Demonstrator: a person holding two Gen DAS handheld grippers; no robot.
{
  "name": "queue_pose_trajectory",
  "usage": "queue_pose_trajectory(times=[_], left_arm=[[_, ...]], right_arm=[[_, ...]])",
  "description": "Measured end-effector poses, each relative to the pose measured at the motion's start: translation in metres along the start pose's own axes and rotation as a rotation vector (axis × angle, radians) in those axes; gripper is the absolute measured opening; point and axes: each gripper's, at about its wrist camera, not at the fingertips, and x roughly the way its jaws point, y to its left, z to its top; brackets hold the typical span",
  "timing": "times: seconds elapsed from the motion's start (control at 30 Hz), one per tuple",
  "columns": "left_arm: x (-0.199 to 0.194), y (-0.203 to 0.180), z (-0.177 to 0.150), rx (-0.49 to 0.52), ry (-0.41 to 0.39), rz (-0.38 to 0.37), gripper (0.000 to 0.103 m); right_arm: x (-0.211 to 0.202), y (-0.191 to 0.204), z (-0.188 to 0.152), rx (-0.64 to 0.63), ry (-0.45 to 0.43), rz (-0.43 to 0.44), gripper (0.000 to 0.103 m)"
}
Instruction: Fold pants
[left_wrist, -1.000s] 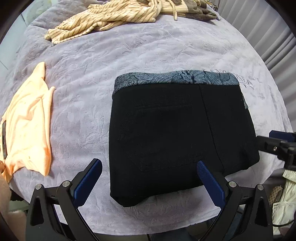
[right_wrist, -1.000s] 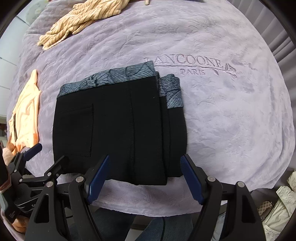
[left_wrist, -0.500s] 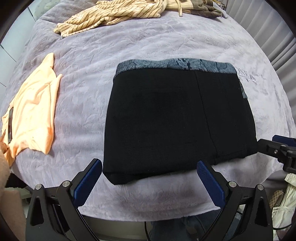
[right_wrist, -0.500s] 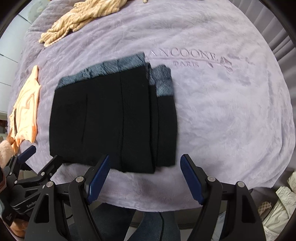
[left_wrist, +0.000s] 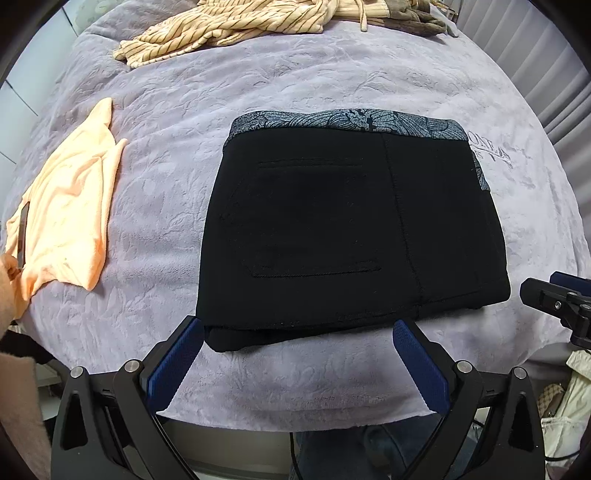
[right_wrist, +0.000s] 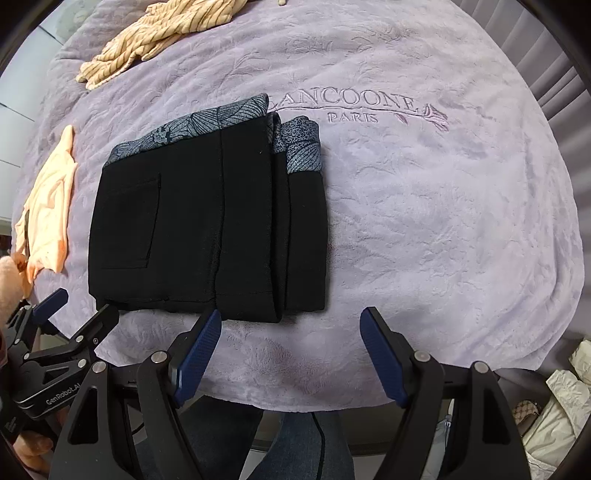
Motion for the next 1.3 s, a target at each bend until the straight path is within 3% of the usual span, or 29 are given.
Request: queue_pose_trajectory(times=[1.3], left_arm=[[0.0, 0.016, 0.008, -0.011, -0.003, -0.007, 0.103]], right_arm=[[0.002, 0.011, 0.003, -0.018, 0.001, -0.02, 0.08]])
